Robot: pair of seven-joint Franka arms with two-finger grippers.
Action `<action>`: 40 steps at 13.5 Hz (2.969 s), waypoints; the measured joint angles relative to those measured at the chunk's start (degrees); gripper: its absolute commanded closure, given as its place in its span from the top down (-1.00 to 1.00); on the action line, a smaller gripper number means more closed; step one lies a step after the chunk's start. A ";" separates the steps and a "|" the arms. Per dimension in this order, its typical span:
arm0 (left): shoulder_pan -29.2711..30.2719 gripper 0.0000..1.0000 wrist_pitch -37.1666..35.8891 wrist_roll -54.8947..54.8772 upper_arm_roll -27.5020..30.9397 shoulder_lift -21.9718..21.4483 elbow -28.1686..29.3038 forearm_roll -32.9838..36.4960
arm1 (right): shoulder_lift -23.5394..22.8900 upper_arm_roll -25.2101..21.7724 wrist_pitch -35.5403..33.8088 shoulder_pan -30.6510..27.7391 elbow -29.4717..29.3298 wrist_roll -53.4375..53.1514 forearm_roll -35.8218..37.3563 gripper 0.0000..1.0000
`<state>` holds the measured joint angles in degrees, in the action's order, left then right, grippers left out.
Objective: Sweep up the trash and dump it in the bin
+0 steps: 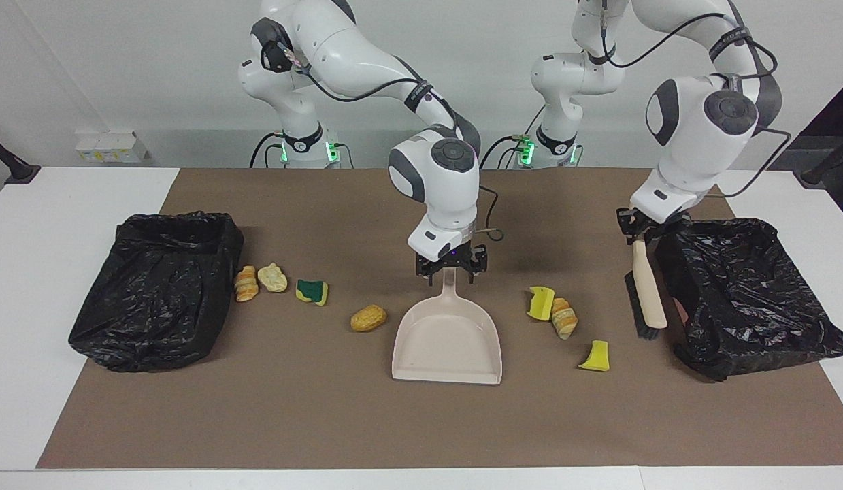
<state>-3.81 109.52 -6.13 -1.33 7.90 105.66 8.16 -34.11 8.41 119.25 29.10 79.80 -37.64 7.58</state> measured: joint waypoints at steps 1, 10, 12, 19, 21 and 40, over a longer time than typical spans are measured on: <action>-0.01 -1.00 1.57 0.00 -0.23 2.63 -0.83 1.08 | -0.06 -0.01 -0.21 0.44 -0.04 -0.20 0.70 0.59; -0.36 -1.00 6.38 -0.70 -1.69 9.64 -4.19 2.12 | -0.13 0.02 -2.23 1.63 1.95 -3.62 1.76 -0.35; -0.53 -1.00 7.14 -0.72 -2.02 9.73 -3.34 2.12 | 0.30 0.02 -2.72 1.64 2.88 -3.72 1.76 -1.00; -0.54 -1.00 8.22 -0.72 -2.13 9.19 -0.07 2.02 | 7.01 0.00 -8.89 1.33 2.99 -1.08 1.18 -1.00; -0.62 -1.00 8.13 -0.37 -2.23 8.47 1.51 0.65 | 9.69 -0.03 -13.65 0.21 3.08 7.35 0.11 -1.00; -4.58 -1.00 6.74 12.94 -0.86 -4.87 13.94 -9.73 | 12.51 0.01 -6.09 -7.09 15.92 82.75 2.86 -1.00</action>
<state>-8.38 116.26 6.81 -2.20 3.03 119.60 -1.57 -21.60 8.42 113.16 22.01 95.72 45.11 10.44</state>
